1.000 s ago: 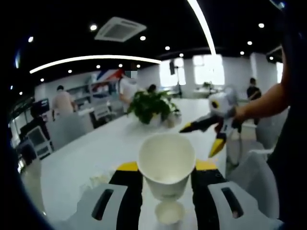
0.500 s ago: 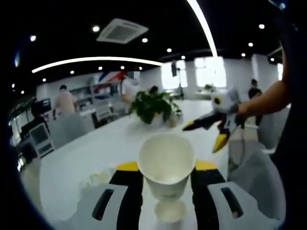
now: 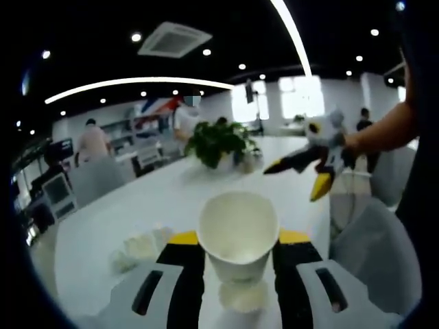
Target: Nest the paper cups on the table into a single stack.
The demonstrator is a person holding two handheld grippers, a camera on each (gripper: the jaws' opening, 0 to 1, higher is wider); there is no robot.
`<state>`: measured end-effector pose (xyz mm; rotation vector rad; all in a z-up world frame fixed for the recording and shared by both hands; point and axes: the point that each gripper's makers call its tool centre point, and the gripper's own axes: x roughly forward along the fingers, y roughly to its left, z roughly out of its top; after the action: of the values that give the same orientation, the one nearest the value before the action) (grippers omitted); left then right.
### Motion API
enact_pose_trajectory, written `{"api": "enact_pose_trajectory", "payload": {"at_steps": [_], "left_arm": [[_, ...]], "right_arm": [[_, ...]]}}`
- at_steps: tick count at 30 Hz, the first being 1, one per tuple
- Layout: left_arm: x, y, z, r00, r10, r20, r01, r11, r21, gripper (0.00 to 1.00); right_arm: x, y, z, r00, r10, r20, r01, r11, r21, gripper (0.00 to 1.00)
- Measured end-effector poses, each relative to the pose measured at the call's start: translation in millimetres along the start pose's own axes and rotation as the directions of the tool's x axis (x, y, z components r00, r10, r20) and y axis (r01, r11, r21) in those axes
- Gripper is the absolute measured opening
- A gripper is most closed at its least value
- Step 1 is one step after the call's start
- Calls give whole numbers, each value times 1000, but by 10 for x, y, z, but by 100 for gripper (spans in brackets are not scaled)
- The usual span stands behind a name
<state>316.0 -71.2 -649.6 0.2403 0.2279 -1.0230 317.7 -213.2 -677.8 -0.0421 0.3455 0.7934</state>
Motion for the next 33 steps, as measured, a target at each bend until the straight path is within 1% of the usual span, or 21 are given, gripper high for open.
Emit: {"api": "enact_pose_trajectory", "payload": {"at_steps": [5, 11, 28, 33], "left_arm": [[29, 21, -100, 1000, 7, 2, -7, 1000, -31, 36], [56, 10, -227, 1000, 11, -9, -12, 999, -35, 36], [113, -58, -414, 999, -3, -40, 1, 999, -39, 36], [141, -73, -503, 999, -5, -54, 3, 999, -49, 36]], "right_arm": [[-3, 3, 1, 1000, -1, 4, 1, 1000, 3, 100], [16, 40, -4, 1000, 1, 4, -1, 1000, 6, 100], [21, 46, -24, 1000, 3, 0, -3, 1000, 6, 100], [9, 49, -42, 1000, 3, -2, -3, 1000, 8, 100]]}}
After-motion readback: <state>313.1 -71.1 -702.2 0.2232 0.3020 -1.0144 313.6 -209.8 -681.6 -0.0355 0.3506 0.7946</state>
